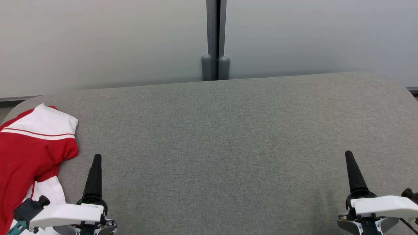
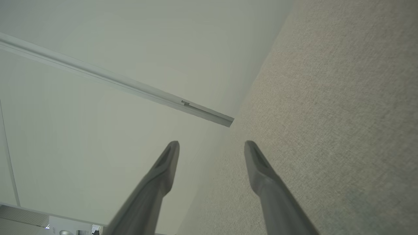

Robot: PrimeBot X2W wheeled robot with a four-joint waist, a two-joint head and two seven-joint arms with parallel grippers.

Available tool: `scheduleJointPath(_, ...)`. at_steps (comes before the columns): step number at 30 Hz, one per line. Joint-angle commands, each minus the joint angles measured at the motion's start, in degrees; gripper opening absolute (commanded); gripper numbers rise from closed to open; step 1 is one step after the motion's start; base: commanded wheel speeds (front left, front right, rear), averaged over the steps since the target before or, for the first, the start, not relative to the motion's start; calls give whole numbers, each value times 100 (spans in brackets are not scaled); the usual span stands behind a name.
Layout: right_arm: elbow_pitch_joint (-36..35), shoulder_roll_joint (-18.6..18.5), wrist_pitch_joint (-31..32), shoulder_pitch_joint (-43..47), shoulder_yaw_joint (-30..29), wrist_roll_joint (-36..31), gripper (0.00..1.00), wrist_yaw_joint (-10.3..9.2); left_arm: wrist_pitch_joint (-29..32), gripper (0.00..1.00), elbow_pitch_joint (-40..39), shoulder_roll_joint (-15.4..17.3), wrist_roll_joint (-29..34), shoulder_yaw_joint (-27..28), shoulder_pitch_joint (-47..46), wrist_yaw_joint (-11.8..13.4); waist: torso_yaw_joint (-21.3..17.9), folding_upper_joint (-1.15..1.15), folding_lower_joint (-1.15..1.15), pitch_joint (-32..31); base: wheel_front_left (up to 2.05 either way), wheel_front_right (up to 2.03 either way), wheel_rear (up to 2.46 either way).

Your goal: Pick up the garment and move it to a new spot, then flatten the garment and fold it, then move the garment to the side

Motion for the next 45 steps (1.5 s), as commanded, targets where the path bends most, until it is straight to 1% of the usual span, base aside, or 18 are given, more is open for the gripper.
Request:
scheduleJointPath(1,-119,-43,-68,-92,69,-283,100,1,-65,100,-152,26,282,-29,-24,-3,3,0,0,-1,0,0,0)
scheduleJointPath(8,-188,-48,-232,-55,270,-994,100,1,-225,100,-371,31,1136,-217,87,163,19,0,0,-9,0,0,0)
scheduleJointPath(21,-272,-56,-498,-8,577,-2071,100,1,-494,100,-581,56,2389,-513,168,373,56,0,0,-8,0,0,0)
scheduleJointPath(31,-328,-60,-685,0,775,-2842,100,2,-679,100,-698,120,3172,-733,210,513,83,0,0,6,0,0,0)
scheduleJointPath(32,-328,-60,-685,0,775,-2842,100,2,-679,100,-698,120,3172,-733,210,513,83,0,0,6,0,0,0)
scheduleJointPath(45,-347,-65,-918,42,896,-3760,100,2,-913,100,-818,211,4112,-1002,271,683,133,0,0,1,0,0,0)
